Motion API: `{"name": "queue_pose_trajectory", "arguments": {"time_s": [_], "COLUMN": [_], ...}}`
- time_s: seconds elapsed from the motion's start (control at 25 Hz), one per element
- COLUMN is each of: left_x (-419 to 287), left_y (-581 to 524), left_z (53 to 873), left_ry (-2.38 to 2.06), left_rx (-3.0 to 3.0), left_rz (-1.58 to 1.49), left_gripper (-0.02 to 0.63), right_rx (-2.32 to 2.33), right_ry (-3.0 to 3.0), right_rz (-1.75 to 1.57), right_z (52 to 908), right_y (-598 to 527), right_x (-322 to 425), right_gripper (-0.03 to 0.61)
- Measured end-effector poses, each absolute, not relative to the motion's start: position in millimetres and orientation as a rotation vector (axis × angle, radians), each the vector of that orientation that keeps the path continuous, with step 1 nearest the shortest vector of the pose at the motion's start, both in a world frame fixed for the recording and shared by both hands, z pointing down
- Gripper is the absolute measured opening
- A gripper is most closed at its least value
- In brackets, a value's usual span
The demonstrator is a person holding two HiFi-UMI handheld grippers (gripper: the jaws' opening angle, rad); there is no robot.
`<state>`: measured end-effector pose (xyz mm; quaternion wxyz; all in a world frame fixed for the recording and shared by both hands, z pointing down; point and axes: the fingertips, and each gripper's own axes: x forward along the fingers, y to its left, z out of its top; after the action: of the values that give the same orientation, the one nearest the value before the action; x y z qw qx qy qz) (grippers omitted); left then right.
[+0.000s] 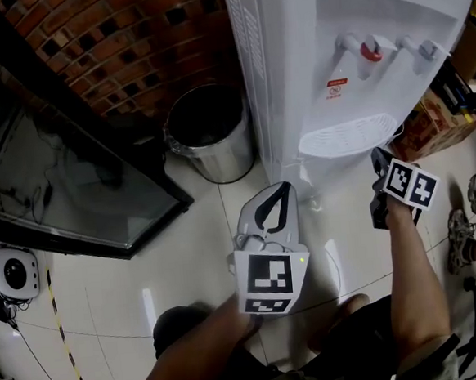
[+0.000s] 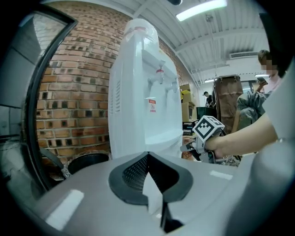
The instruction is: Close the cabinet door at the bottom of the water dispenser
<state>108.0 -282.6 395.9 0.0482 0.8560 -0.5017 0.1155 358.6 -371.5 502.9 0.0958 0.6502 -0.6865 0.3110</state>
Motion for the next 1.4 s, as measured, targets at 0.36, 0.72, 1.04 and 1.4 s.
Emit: {"name": "queue_pose_trajectory", "arguments": {"time_s": [0.36,0.72,1.04,1.4], "left_x": [114.7,94.7,53.5,4.9], "left_y": [-253.2,-222.6,-180.3,-121.9], "left_z": [374.0,348.3,323.9,297.0], "left_ry": [-1.477,-1.491,-1.459,-1.500], "left_rx": [2.663,2.674,2.670,2.710], "left_rz": [0.266,0.230,0.210,0.169], "left_gripper": [0.002,0.000,0.002,0.001], "right_rx": [1.832,1.875,1.974,1.851], "right_ry": [-2.010,-2.110,-2.152,-2.321], "right_rz": [0.775,0.444,0.282,0.151], "right_z": [485.2,385.0,315.7,293.3], "right_y": [-332.1,-288.4,-200.7,-105.8], "right_x": [361.2,325.8,288.7,195.6], "right_gripper": [0.002,0.002,0.002,0.002]}}
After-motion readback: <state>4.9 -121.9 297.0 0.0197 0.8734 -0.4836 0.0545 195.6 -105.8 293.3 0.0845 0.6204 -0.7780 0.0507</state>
